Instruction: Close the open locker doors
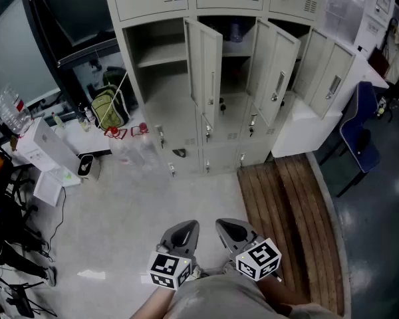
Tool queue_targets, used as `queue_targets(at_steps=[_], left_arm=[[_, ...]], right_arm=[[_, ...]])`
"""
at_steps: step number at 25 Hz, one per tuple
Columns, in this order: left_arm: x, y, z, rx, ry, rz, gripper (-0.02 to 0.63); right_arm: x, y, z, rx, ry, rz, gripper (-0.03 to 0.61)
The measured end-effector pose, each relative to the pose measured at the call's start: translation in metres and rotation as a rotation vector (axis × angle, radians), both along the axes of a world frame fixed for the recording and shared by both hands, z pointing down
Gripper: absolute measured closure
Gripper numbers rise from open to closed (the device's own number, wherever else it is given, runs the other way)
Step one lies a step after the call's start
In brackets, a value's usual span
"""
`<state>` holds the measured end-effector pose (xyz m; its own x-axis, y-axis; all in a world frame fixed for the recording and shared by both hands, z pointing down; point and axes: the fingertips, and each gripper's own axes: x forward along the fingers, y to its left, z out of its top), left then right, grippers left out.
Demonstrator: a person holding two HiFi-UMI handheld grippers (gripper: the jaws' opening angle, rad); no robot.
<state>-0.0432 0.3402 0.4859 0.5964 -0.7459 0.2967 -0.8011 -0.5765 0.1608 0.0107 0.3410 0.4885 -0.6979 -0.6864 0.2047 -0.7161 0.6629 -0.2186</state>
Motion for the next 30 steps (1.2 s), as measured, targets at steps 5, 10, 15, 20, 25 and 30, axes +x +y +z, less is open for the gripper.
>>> queue_targets(at_steps=[5, 10, 15, 20, 25, 30], left_arm=[[-0.005, -0.004, 0.0, -0.002, 0.0, -0.004, 0.597], [-0.014, -0.008, -0.001, 0.0, -0.006, -0.01, 0.597], [-0.018, -0.008, -0.005, 0.012, -0.007, 0.003, 0.597], [-0.029, -0.008, -0.002, 0.009, -0.008, 0.014, 0.597], [-0.046, -0.008, -0.002, 0.005, 0.005, 0.019, 0.597], [-0.072, -0.007, -0.004, 0.015, 0.009, 0.019, 0.597]], right_arm=[[-0.002, -0.001, 0.0, -0.002, 0.003, -0.01, 0.552], [-0.005, -0.001, 0.002, -0.008, 0.008, -0.006, 0.552], [-0.014, -0.002, 0.001, -0.025, -0.017, 0.002, 0.551], [-0.028, -0.004, 0.003, -0.041, -0.045, 0.014, 0.551], [-0.046, -0.007, 0.003, -0.045, -0.039, 0.015, 0.551], [-0.075, -0.006, 0.007, -0.056, -0.03, 0.012, 0.551]])
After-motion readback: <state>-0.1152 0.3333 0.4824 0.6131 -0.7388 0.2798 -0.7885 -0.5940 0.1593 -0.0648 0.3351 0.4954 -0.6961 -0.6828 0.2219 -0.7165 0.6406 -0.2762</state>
